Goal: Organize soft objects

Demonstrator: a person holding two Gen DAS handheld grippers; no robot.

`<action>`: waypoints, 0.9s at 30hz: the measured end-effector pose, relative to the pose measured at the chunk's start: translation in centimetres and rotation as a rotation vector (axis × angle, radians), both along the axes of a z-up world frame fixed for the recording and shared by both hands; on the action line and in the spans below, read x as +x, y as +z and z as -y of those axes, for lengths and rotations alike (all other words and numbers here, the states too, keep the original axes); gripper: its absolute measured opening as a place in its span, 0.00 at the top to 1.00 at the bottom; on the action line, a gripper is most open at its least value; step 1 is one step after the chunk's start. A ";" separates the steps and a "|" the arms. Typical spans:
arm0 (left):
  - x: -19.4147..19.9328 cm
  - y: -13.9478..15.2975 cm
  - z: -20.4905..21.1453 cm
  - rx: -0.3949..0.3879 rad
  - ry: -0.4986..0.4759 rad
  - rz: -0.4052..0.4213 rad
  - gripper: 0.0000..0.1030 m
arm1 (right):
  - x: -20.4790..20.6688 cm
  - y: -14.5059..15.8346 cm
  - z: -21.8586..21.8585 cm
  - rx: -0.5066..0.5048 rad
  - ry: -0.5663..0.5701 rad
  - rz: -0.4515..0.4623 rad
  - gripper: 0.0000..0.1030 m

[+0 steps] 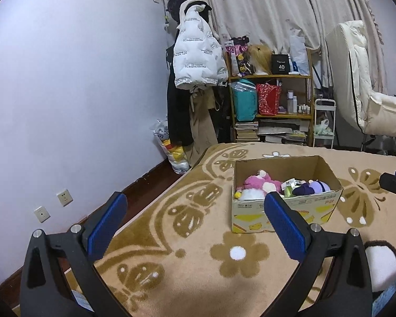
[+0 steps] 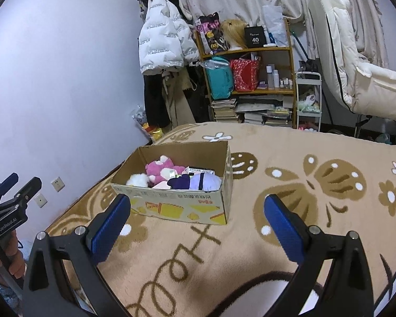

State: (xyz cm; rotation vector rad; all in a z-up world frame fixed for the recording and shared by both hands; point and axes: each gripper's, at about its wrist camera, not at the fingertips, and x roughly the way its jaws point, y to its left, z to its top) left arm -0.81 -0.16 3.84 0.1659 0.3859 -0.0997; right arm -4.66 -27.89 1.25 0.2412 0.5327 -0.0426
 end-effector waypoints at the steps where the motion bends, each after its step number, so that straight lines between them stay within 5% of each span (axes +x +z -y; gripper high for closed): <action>1: 0.1 -0.1 0.0 0.001 0.005 -0.003 0.00 | 0.0 -0.1 0.0 -0.004 0.002 -0.002 0.00; 27: 0.6 -1.0 0.3 -0.014 -0.040 -0.084 0.00 | 0.0 -0.5 0.2 -0.008 -0.014 -0.015 0.00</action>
